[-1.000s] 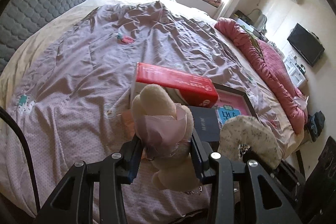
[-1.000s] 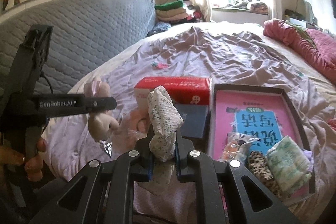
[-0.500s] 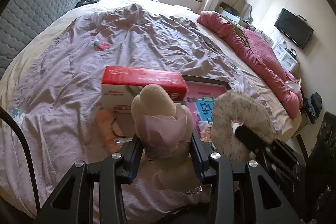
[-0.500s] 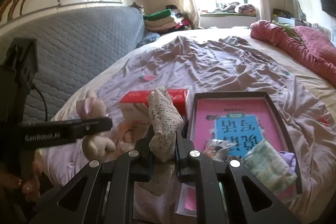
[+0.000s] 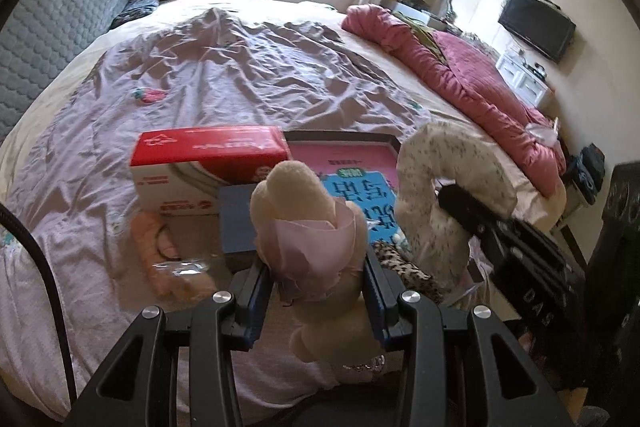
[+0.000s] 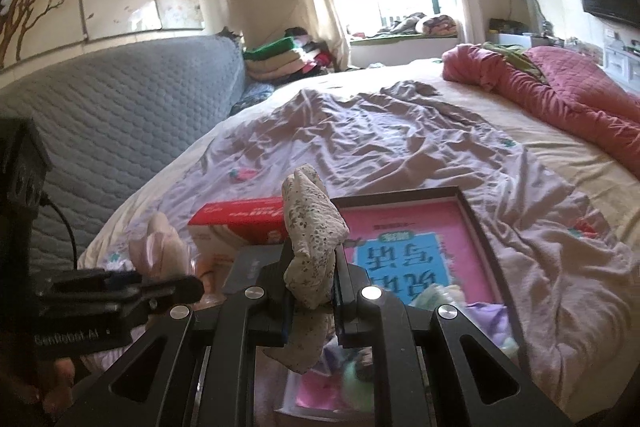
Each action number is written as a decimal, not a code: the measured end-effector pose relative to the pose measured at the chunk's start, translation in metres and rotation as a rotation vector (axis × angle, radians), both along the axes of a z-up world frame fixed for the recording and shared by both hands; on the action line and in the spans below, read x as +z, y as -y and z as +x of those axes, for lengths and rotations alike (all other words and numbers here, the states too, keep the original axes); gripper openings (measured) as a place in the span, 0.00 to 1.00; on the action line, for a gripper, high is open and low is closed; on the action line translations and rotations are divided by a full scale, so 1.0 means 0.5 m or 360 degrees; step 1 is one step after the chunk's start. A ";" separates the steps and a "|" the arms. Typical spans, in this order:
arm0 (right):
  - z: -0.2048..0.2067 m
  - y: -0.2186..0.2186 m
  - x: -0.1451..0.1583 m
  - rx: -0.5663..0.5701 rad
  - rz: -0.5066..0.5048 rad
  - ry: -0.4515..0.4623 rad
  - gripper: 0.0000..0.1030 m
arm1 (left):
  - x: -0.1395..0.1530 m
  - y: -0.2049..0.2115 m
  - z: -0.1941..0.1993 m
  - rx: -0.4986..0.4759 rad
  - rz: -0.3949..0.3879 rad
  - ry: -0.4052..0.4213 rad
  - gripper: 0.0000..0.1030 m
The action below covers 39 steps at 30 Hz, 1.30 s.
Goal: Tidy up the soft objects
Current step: 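Carry the plush bunny and lace cloth with both tools over the pink tray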
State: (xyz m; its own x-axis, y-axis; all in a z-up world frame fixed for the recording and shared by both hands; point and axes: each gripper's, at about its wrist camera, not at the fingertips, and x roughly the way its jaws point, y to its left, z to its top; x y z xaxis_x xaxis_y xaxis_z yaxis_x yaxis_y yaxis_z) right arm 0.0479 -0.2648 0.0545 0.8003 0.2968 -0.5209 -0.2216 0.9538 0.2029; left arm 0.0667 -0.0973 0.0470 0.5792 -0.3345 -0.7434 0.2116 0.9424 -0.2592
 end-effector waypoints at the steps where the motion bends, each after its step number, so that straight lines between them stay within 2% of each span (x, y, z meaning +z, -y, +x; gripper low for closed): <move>1: 0.001 0.010 0.001 -0.0015 0.0008 0.0001 0.15 | 0.000 0.008 0.001 -0.0013 0.0004 0.0001 0.41; 11: 0.014 0.094 0.014 -0.0160 0.0075 0.0030 0.15 | -0.008 0.077 0.018 -0.0108 0.0025 0.0005 0.41; 23: 0.013 0.151 0.008 -0.0270 0.0054 0.0039 0.15 | -0.025 0.130 0.079 -0.0167 0.0000 -0.0029 0.41; 27: 0.015 0.164 0.008 -0.0292 0.0026 0.0030 0.15 | -0.044 0.154 0.104 -0.0214 -0.0043 -0.0058 0.41; 34: 0.043 0.167 0.020 -0.0339 -0.0118 0.0029 0.15 | -0.088 0.183 0.118 -0.0340 -0.0119 -0.0116 0.41; 39: 0.064 0.172 0.011 -0.0383 -0.0175 -0.0005 0.15 | -0.106 0.173 0.133 -0.0320 -0.0134 -0.0129 0.41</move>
